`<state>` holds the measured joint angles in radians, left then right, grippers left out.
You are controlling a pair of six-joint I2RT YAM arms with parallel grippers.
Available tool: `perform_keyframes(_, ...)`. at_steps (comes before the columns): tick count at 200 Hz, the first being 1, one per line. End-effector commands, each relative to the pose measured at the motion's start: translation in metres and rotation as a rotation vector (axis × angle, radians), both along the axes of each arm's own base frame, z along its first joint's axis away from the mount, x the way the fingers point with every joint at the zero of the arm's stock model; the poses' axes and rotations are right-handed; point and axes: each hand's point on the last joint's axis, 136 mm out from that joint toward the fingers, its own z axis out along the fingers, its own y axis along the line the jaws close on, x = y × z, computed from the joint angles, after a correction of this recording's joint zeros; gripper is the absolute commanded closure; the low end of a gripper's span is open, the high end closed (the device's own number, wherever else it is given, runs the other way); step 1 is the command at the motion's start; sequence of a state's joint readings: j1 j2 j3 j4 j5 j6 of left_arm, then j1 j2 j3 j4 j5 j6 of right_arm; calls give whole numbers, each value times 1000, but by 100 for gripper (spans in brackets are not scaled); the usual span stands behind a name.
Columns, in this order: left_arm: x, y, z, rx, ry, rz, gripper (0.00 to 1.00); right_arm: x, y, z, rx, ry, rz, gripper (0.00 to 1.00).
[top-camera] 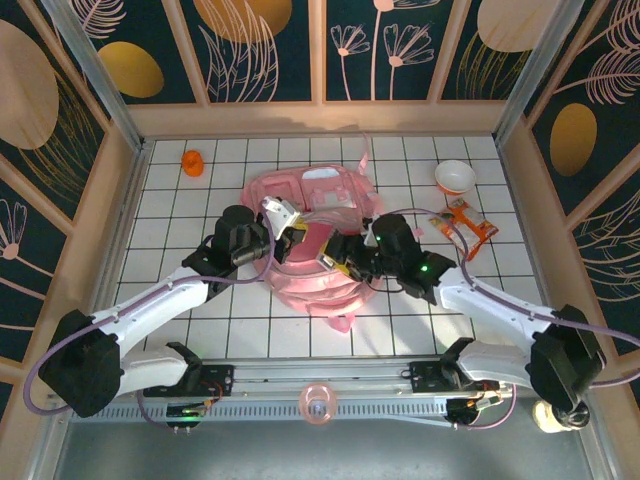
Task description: Pack the student bag
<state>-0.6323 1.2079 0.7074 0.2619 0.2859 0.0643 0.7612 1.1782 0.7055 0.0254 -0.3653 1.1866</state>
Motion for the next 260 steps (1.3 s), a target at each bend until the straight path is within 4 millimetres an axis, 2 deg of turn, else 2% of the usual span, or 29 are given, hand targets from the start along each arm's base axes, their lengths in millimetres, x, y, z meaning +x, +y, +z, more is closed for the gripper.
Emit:
perform_keyframes(1, -10, -19, 79, -195, -164, -101, 100, 14, 12, 13, 94, -17, -40, 49)
perform_keyframes(23, -10, -17, 78, -189, -169, -97, 100, 22, 17, 14, 126, -16, -64, 47)
perform_keyframes(69, -12, -14, 83, -183, -191, -94, 100, 36, 10, 10, 143, -13, -165, 28)
perform_keyframes(95, -12, -11, 81, -174, -197, -79, 100, 39, 10, 11, 156, -21, -175, 23)
perform_keyframes(133, -12, -6, 76, -157, -193, -57, 100, 31, 12, 24, 176, -88, -128, 25)
perform_keyframes(168, -12, -4, 60, -109, -184, -51, 100, 17, 2, 42, 176, -179, -90, 26)
perform_keyframes(193, -17, -6, 48, -82, -177, -86, 100, 14, -3, 55, 216, -232, -95, 26)
perform_keyframes(212, -19, -6, 43, -75, -173, -97, 100, 17, -1, 63, 255, -252, -105, 25)
perform_keyframes(245, -31, -11, 33, -47, -181, -174, 99, 32, 2, 64, 296, -235, -141, 24)
perform_keyframes(260, -37, -13, 29, -22, -174, -219, 95, 43, 1, 62, 304, -216, -168, 30)
